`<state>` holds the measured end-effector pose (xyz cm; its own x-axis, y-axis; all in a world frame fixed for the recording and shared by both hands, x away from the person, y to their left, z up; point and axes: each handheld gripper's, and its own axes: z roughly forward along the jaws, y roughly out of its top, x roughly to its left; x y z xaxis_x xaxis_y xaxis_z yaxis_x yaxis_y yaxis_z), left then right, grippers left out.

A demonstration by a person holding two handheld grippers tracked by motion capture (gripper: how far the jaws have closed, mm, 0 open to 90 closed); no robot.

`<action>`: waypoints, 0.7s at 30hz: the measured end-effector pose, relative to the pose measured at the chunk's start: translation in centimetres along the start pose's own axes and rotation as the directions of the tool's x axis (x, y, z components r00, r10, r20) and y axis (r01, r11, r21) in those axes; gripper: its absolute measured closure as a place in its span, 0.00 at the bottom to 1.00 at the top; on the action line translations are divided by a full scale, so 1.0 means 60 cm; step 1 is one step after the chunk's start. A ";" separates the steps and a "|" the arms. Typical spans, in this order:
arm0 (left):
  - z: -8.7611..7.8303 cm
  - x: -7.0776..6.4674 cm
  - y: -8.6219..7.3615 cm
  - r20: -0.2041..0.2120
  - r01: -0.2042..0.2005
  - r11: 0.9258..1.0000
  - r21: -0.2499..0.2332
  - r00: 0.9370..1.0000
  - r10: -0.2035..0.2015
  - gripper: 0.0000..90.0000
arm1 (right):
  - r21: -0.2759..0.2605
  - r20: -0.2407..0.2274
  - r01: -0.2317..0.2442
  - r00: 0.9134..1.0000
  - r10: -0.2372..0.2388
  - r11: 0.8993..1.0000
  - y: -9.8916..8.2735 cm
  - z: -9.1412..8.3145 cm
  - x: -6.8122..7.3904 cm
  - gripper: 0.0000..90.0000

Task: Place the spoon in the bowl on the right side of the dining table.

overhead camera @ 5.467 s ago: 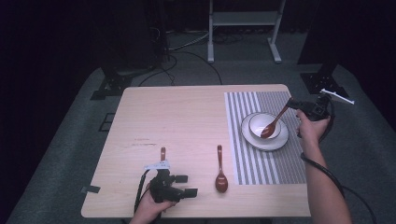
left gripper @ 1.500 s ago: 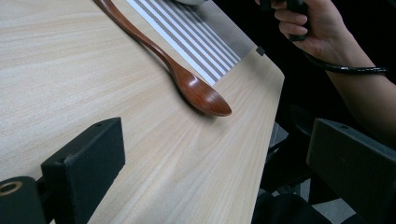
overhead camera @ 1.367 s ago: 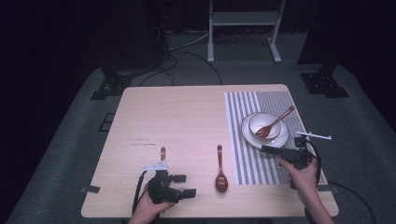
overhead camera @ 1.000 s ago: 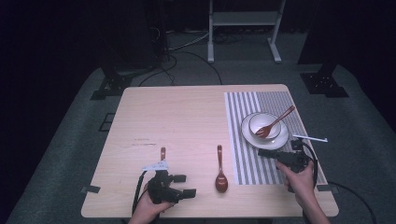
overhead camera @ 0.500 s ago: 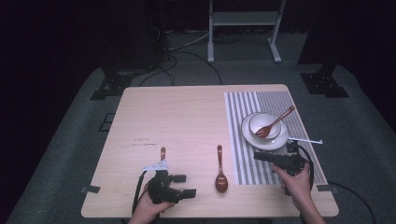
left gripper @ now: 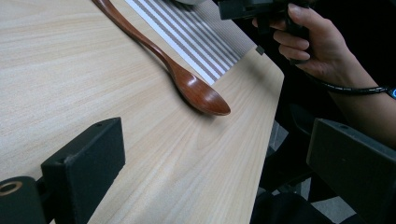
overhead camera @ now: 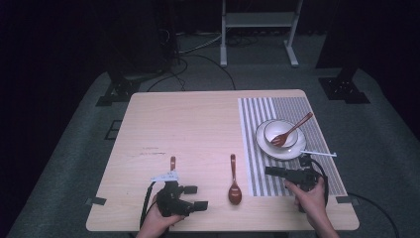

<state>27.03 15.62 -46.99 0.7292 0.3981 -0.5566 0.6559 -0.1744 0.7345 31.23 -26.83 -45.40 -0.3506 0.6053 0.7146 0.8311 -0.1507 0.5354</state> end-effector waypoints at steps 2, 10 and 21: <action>0.000 0.000 0.000 0.000 0.001 1.000 0.000 1.000 -0.001 0.03 | 0.003 -0.002 0.001 1.000 -0.001 1.000 -0.003 0.001 0.001 0.45; 0.000 -0.001 0.000 0.000 0.001 1.000 0.000 1.000 -0.001 0.03 | 0.010 -0.006 0.006 1.000 -0.006 1.000 -0.016 0.006 0.004 0.45; 0.000 -0.002 -0.001 0.001 0.001 1.000 -0.001 1.000 -0.001 0.03 | 0.019 -0.015 0.019 1.000 -0.019 1.000 -0.029 0.009 0.011 0.44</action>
<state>26.92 15.57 -46.97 0.7286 0.3971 -0.5580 0.6565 -0.1727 0.7343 29.82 -25.73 -46.10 -0.3725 0.5960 0.7114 0.8325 -0.1241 0.5399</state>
